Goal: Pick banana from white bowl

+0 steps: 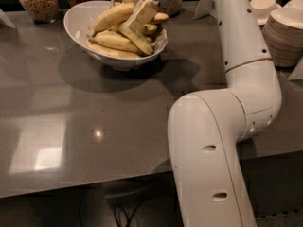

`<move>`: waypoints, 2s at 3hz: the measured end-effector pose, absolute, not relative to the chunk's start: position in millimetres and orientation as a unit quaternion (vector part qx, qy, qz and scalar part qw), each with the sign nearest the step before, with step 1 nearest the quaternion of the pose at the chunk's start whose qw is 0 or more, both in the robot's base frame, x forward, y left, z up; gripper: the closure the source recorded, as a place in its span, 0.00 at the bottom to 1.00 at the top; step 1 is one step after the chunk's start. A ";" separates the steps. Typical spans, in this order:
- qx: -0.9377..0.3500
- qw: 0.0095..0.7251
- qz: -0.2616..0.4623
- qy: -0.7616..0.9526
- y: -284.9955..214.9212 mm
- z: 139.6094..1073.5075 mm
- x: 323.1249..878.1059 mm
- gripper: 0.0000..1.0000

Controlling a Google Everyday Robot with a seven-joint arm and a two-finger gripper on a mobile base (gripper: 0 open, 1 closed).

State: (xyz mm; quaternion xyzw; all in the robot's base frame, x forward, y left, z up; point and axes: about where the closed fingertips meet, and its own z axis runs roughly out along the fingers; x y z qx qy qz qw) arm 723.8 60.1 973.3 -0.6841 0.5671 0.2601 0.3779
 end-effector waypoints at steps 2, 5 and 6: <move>-0.680 0.370 0.257 0.578 62.0 964.7 729.4 0.66; -0.661 0.400 0.267 0.576 30.0 994.1 718.5 1.00; -0.658 0.430 0.271 0.556 5.3 1007.9 712.5 1.00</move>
Offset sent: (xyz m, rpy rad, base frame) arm 0.0247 -0.0171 0.0049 -0.0611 0.0422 0.0007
